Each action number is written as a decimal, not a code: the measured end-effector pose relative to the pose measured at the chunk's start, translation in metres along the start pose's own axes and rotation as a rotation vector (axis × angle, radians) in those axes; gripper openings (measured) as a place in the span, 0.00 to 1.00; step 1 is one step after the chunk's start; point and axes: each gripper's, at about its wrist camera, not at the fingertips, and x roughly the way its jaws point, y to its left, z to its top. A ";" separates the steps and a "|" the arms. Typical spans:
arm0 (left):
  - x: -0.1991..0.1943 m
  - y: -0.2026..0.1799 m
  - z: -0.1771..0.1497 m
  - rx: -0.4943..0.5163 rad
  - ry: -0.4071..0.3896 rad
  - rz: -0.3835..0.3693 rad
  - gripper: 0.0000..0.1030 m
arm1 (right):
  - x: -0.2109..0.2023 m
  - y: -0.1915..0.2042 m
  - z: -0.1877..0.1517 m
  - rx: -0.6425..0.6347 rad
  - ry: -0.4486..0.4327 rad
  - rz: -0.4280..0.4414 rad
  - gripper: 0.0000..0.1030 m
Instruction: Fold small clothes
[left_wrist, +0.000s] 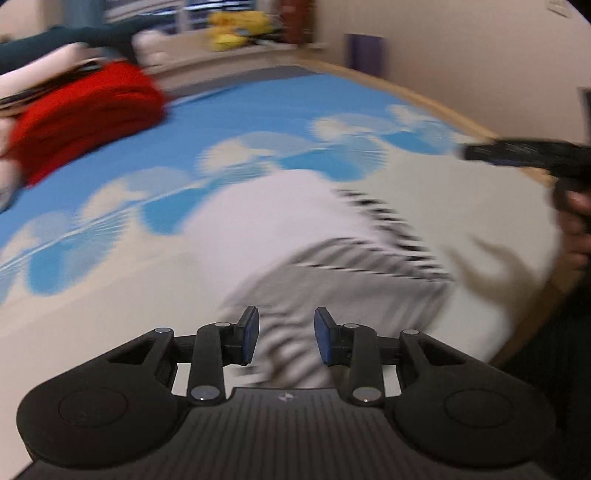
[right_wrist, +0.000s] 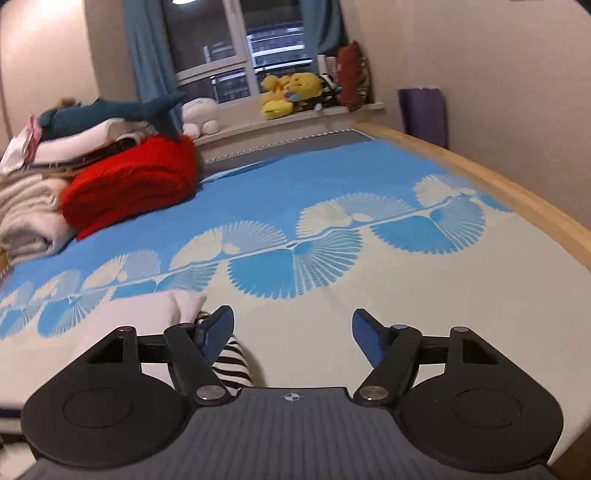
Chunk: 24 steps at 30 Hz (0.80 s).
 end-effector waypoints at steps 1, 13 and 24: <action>-0.001 0.015 -0.002 -0.041 -0.002 0.020 0.35 | 0.001 0.006 0.000 -0.017 0.001 0.000 0.70; 0.022 0.080 -0.030 -0.344 0.054 0.169 0.47 | 0.029 0.063 -0.025 -0.161 0.228 0.103 0.70; -0.001 0.103 -0.041 -0.446 0.039 0.119 0.53 | 0.077 0.092 -0.057 -0.068 0.522 0.117 0.70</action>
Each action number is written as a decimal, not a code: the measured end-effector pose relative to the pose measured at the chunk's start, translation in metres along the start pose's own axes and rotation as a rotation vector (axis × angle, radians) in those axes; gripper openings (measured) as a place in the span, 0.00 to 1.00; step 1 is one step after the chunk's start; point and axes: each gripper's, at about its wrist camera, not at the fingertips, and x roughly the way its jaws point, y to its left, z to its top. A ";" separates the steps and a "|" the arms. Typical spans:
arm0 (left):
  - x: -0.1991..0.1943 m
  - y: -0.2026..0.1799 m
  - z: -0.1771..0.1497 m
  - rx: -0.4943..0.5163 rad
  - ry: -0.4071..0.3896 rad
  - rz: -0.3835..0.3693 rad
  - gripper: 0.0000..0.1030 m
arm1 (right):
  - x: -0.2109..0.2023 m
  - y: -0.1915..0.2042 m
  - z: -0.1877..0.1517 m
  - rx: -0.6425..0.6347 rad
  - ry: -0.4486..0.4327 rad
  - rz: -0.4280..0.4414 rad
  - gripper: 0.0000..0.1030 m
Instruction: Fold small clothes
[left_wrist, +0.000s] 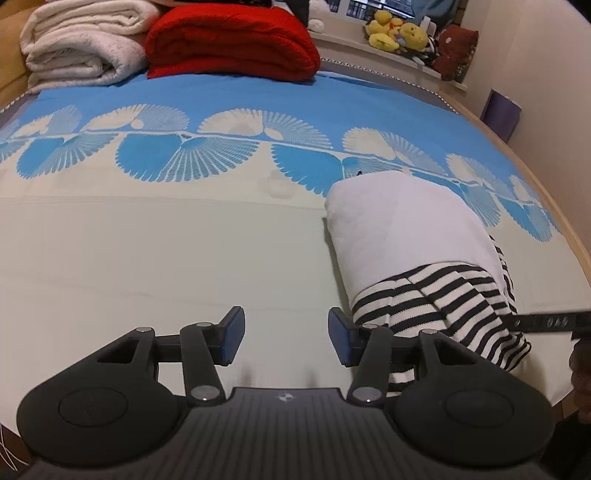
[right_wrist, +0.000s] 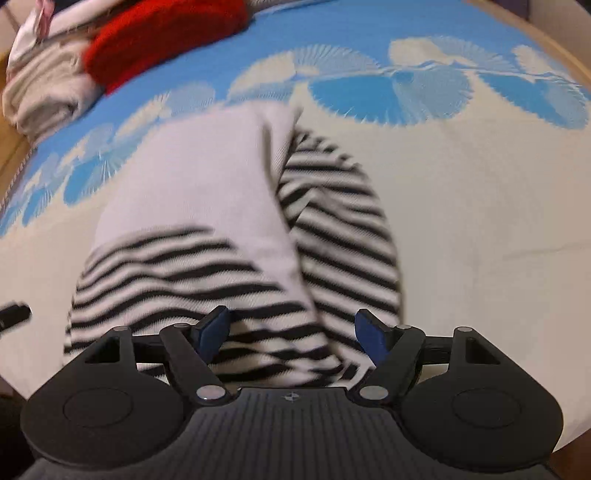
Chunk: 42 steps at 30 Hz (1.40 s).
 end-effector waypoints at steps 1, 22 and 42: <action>-0.001 0.001 0.000 -0.009 0.005 -0.003 0.53 | 0.000 0.006 -0.002 -0.026 -0.008 -0.007 0.65; 0.007 -0.034 0.000 -0.036 -0.001 -0.153 0.80 | -0.063 -0.045 -0.033 0.046 -0.131 0.060 0.01; 0.048 -0.058 0.002 0.024 0.251 -0.212 0.85 | 0.005 -0.033 -0.026 -0.033 0.090 -0.071 0.00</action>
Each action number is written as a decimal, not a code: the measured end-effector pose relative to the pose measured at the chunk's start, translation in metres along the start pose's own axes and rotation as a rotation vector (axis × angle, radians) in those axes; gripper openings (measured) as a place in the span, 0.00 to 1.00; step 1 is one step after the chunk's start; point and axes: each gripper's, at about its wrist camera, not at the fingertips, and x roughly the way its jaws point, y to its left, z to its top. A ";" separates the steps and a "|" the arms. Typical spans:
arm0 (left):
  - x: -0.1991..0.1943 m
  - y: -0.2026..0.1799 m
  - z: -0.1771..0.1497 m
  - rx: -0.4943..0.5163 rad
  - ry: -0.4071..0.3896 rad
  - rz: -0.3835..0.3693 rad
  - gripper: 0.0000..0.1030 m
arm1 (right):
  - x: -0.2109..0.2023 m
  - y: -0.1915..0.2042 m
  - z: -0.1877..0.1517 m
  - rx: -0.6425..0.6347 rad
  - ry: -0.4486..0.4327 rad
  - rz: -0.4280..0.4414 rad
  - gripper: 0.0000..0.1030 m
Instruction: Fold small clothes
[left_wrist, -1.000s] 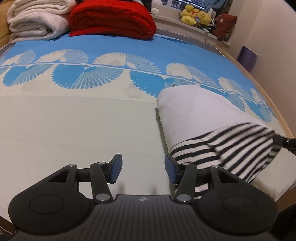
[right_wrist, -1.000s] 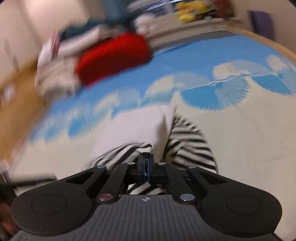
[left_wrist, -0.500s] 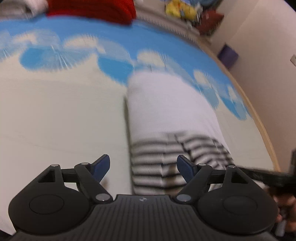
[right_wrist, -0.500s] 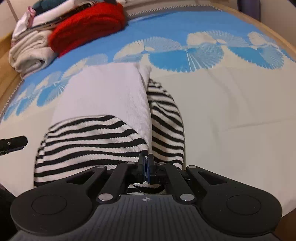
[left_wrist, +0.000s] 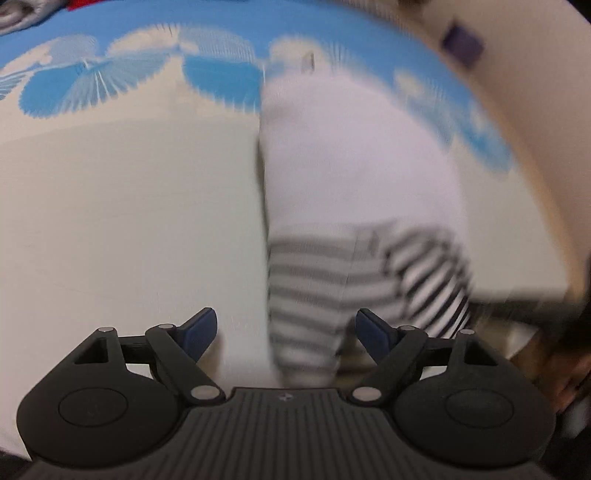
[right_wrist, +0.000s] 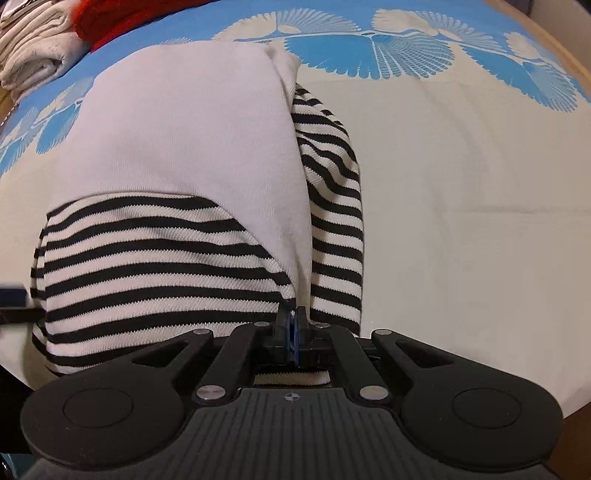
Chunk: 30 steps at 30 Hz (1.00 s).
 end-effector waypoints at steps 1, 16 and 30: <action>-0.002 0.004 0.010 -0.039 -0.027 -0.033 0.85 | 0.000 0.001 0.001 -0.003 0.000 -0.001 0.00; 0.083 0.041 0.080 -0.362 -0.037 -0.216 0.88 | 0.003 0.022 -0.003 -0.054 -0.014 -0.084 0.01; 0.014 0.075 0.098 -0.236 -0.191 -0.122 0.41 | 0.010 0.076 0.009 0.034 -0.083 -0.042 0.00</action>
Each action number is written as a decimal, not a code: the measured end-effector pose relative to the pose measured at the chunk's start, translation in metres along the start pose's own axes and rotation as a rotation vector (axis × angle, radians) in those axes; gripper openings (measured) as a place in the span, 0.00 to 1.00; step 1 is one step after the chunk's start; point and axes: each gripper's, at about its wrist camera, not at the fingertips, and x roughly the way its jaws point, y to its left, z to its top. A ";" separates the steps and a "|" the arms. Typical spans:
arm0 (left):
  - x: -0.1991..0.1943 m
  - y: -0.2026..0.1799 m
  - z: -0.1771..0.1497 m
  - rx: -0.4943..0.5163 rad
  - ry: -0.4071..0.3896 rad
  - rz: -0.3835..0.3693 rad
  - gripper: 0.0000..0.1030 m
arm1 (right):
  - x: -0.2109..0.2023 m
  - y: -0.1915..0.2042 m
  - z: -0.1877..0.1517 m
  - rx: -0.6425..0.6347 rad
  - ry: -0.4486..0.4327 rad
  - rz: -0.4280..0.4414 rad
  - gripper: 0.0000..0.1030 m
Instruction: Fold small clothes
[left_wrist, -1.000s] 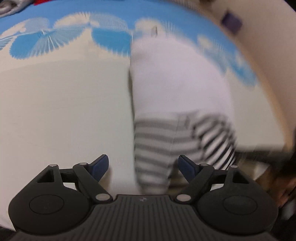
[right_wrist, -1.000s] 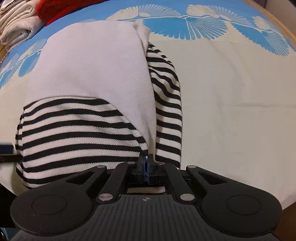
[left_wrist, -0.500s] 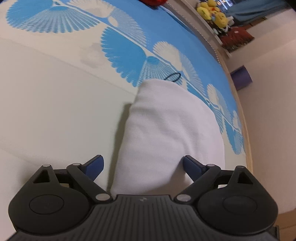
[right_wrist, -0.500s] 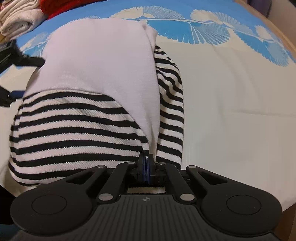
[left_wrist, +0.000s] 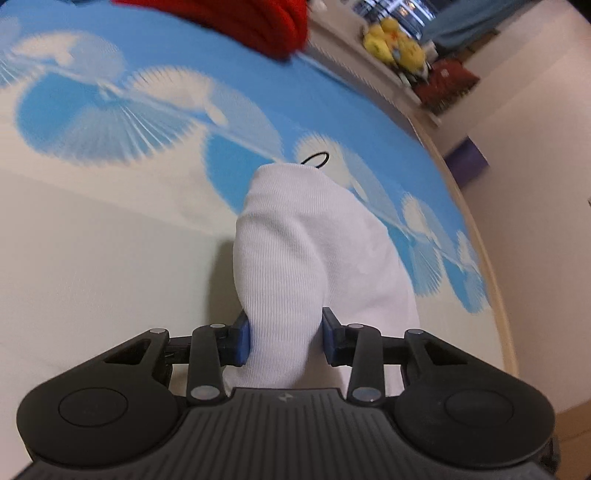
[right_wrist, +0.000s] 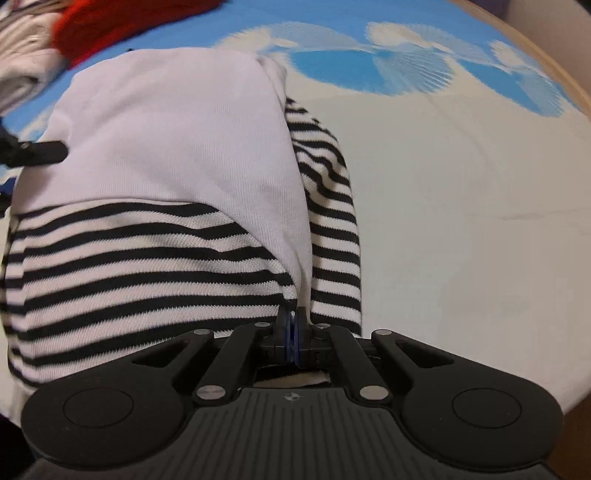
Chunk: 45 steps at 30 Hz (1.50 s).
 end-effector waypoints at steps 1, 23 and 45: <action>-0.008 0.006 0.006 0.007 -0.015 0.015 0.41 | 0.001 0.011 0.002 -0.023 -0.010 0.015 0.00; -0.023 0.009 -0.038 0.502 0.079 0.280 0.26 | 0.009 0.062 0.019 -0.108 0.025 -0.018 0.00; -0.027 -0.018 -0.115 0.804 0.259 0.350 0.34 | 0.005 0.054 0.017 -0.112 0.054 0.048 0.01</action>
